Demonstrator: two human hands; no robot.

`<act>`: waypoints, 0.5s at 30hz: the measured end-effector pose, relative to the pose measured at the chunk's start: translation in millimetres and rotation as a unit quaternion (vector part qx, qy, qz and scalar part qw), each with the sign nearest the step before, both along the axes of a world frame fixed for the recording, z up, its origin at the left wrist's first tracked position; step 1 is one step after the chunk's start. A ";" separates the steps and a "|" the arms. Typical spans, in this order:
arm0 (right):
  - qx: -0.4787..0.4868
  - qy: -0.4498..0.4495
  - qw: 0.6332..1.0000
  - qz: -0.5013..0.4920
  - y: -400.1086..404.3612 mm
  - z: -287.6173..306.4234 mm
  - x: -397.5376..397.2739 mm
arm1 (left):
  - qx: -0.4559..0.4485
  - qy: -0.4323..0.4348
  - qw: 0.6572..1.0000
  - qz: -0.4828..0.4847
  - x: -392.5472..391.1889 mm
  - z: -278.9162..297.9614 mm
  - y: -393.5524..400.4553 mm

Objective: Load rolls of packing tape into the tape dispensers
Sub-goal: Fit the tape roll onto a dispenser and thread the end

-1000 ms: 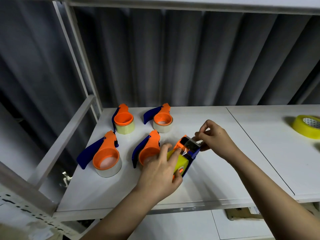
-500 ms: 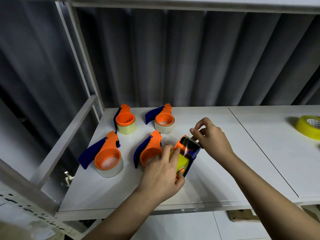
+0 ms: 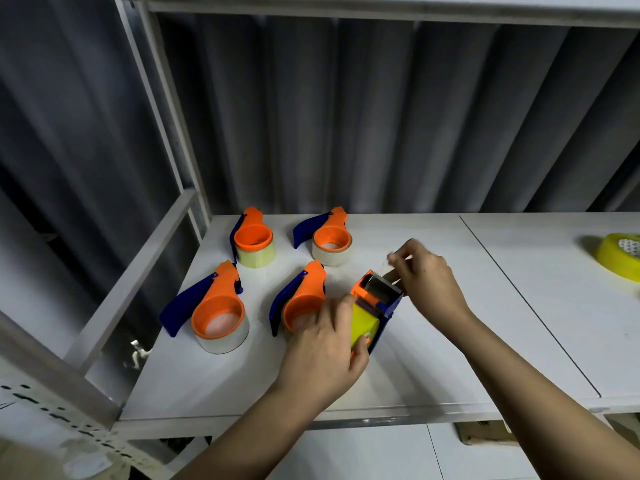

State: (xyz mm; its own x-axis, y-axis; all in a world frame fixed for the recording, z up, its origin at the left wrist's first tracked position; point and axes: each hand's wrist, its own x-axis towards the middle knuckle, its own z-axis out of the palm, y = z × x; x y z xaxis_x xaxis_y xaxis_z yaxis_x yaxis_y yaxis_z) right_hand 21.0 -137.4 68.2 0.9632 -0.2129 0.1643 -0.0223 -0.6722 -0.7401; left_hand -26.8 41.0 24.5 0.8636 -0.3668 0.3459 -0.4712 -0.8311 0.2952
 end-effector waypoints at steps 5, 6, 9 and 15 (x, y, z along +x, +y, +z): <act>0.080 0.034 0.996 -0.002 -5.8 2.1 1.8 | -0.008 -0.001 1.000 -0.017 -2.6 0.5 2.4; 0.091 0.040 0.995 0.001 -6.6 2.2 2.0 | -0.013 0.004 1.000 -0.021 -2.4 -0.3 3.0; 0.146 0.061 0.987 0.008 -10.6 4.2 3.1 | -0.027 0.031 0.999 -0.021 -5.8 -1.5 6.4; 0.167 0.092 0.981 0.034 -13.6 11.1 3.5 | -0.107 0.053 0.993 -0.020 -13.3 -7.8 7.4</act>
